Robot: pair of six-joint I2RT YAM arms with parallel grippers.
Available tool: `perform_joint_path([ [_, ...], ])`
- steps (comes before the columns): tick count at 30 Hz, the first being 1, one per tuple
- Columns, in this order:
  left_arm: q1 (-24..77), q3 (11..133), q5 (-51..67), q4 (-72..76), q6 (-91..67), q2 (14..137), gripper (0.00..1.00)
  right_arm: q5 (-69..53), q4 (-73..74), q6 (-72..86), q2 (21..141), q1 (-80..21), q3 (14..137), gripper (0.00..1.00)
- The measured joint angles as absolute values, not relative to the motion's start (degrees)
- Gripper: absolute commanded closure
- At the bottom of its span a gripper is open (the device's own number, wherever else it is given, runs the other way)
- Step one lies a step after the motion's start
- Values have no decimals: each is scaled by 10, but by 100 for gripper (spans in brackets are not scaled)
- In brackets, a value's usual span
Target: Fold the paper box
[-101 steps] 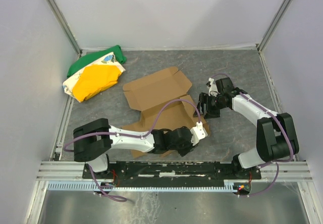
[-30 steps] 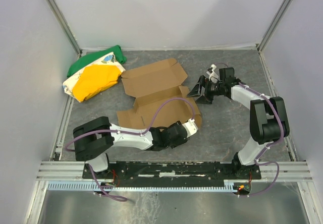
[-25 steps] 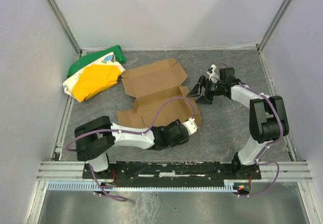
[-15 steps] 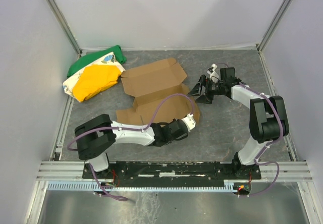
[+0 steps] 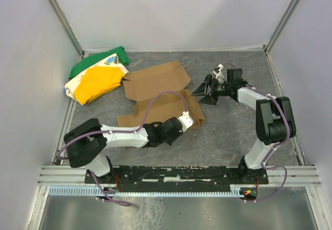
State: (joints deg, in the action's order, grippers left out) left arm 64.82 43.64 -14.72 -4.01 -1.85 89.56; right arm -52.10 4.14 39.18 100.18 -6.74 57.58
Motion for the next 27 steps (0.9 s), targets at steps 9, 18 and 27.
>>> perform_joint_path([
  [9,612,436,-83,-21,-43,896,85,-509,78,360,1002,-71,576,7],
  [18,607,436,-60,-5,-47,902,88,-502,99,340,1002,-84,576,19],
  [27,605,436,-53,-3,-49,903,80,-448,171,297,1002,-112,599,23],
])
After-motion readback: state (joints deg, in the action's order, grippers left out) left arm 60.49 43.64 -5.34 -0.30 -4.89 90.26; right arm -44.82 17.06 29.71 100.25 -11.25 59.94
